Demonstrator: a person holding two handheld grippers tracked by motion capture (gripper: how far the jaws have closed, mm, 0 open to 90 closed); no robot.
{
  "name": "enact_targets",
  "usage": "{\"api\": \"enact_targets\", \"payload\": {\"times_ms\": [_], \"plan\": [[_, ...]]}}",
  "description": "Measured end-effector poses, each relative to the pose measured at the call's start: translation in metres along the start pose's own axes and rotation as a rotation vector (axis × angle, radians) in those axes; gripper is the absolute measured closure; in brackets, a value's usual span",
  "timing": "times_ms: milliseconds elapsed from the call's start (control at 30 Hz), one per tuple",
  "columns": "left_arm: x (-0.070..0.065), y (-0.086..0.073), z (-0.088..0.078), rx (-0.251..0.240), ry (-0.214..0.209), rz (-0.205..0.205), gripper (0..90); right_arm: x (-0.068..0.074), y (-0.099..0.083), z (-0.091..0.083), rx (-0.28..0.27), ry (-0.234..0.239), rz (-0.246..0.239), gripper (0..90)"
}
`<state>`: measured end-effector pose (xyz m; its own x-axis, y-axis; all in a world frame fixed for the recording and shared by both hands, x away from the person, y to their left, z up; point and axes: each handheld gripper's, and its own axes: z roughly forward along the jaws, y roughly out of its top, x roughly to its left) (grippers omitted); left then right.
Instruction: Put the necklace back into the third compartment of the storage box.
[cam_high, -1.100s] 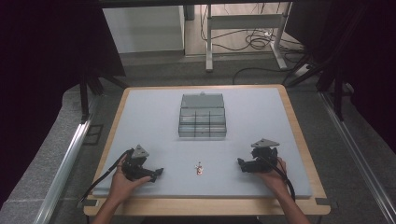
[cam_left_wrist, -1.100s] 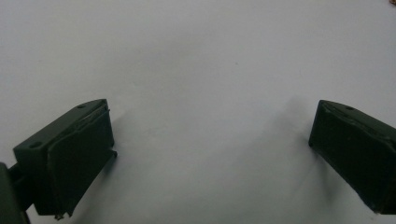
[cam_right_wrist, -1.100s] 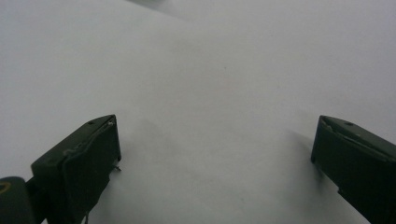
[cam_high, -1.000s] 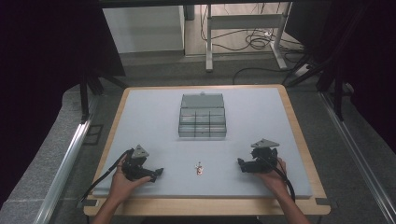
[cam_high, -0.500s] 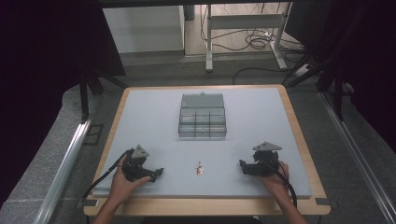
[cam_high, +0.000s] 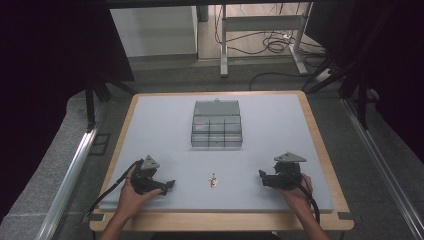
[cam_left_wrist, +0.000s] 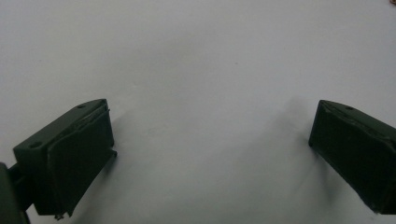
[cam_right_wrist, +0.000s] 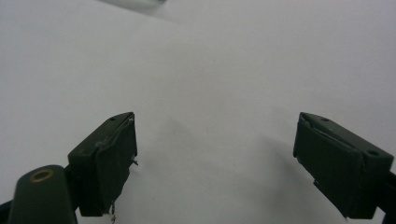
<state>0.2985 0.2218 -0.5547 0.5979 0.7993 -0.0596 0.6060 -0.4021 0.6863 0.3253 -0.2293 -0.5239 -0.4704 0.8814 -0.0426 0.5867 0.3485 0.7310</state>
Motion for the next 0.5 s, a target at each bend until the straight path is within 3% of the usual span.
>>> {"api": "enact_targets", "payload": {"times_ms": [500], "plan": [[0.0,0.0,0.0,-0.001,0.001,0.001,0.0,0.007,0.009,-0.013,-0.029,0.018,-0.019,15.7]]}}
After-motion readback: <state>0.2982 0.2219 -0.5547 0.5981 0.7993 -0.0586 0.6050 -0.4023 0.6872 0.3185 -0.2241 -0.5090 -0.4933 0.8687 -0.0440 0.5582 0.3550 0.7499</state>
